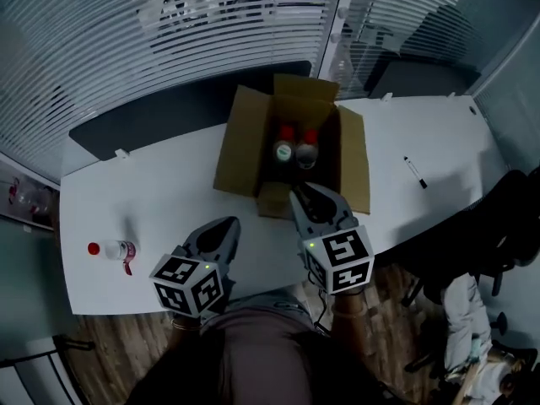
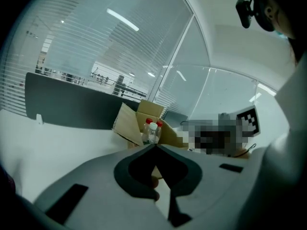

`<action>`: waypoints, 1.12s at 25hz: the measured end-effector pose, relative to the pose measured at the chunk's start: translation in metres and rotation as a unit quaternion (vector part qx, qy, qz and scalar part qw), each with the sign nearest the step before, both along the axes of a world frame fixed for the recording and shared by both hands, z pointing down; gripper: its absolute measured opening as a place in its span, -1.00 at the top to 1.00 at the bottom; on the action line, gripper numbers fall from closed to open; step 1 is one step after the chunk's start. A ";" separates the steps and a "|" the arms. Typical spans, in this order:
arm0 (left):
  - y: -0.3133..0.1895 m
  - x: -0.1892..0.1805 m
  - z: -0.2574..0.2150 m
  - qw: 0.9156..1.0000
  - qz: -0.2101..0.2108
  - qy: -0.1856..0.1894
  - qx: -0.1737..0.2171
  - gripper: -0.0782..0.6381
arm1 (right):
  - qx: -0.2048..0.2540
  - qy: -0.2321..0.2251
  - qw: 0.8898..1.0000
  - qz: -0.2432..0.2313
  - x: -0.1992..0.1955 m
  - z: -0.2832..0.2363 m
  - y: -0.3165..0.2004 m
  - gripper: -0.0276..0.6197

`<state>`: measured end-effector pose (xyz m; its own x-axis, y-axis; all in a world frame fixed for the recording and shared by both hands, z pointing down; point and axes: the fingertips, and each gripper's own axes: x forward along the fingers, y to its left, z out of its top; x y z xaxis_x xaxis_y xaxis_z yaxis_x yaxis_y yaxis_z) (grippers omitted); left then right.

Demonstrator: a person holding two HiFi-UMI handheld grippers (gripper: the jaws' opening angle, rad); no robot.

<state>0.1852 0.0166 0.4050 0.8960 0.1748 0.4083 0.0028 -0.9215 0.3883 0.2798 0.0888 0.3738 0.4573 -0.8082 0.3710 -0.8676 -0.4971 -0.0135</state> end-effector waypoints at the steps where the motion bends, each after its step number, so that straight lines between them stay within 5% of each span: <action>1: -0.001 0.002 0.000 1.000 -0.005 0.003 -0.002 0.77 | -0.002 0.000 1.000 -0.004 0.003 0.000 -0.002 0.73; 16: -0.035 0.011 0.010 0.998 -0.060 -0.029 0.002 0.76 | -0.024 -0.030 0.999 -0.034 0.052 0.017 -0.038 0.54; 28: -0.061 0.018 0.024 0.996 -0.073 -0.055 0.000 0.76 | -0.047 -0.066 0.997 -0.013 0.080 0.045 -0.064 0.40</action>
